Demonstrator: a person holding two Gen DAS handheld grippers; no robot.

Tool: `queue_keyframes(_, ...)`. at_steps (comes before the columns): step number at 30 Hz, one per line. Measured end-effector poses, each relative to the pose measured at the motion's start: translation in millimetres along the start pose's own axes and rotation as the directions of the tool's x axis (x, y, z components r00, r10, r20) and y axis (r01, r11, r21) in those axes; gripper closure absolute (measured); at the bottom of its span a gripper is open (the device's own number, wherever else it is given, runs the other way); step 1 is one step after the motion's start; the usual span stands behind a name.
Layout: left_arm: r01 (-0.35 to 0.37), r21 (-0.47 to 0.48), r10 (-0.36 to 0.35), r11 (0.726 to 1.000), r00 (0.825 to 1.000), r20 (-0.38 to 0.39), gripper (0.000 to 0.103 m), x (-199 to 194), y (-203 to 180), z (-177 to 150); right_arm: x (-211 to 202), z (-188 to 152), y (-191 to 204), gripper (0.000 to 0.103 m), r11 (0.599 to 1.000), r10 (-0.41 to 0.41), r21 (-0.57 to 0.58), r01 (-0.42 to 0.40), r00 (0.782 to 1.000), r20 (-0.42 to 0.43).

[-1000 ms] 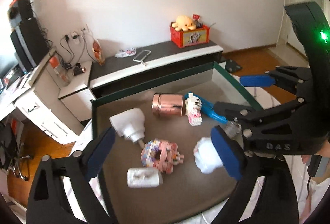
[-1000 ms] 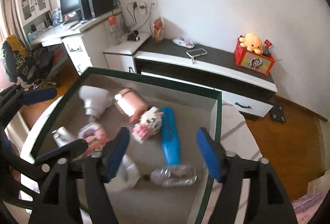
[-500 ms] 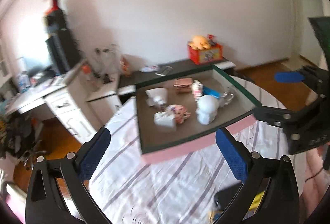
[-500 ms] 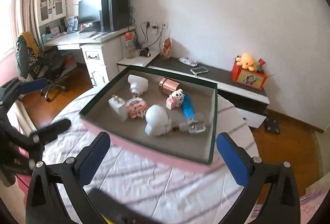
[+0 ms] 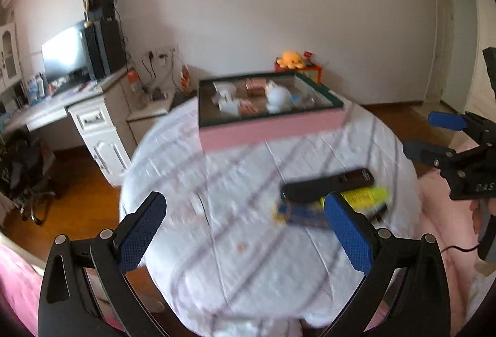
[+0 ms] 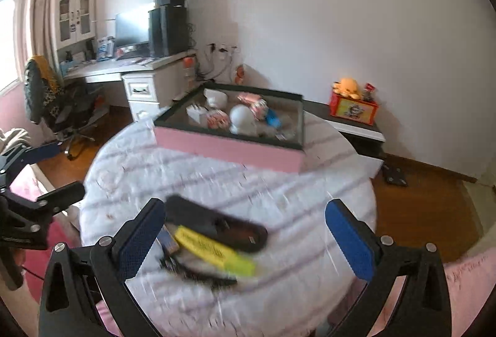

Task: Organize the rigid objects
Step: 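Withdraw both tools from the box toward the remaining items, then grasp the black hair clip with the right tool while the left tool grasps the blue pen box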

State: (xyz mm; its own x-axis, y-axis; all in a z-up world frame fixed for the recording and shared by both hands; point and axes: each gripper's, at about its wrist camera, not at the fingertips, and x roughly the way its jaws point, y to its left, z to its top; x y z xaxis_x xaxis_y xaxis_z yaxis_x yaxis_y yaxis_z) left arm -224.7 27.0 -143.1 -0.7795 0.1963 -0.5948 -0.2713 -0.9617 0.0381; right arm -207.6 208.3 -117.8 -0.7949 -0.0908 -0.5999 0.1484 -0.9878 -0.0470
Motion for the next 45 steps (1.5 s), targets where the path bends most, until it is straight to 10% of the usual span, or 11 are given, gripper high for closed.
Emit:
queue_keyframes(12, 0.076, 0.085, -0.060, 0.993, 0.983, -0.175, 0.000, 37, -46, -46, 19, -75, -12, 0.000, 0.996, -0.005, 0.082, 0.017, 0.991, -0.136)
queue_keyframes(45, -0.068, 0.015, 0.070, 0.998, 0.977, -0.202, 0.000, 41, 28, -62, 67, -66, 44, 0.000, 0.912, 0.286, 0.346, -0.221, 0.946, -0.150)
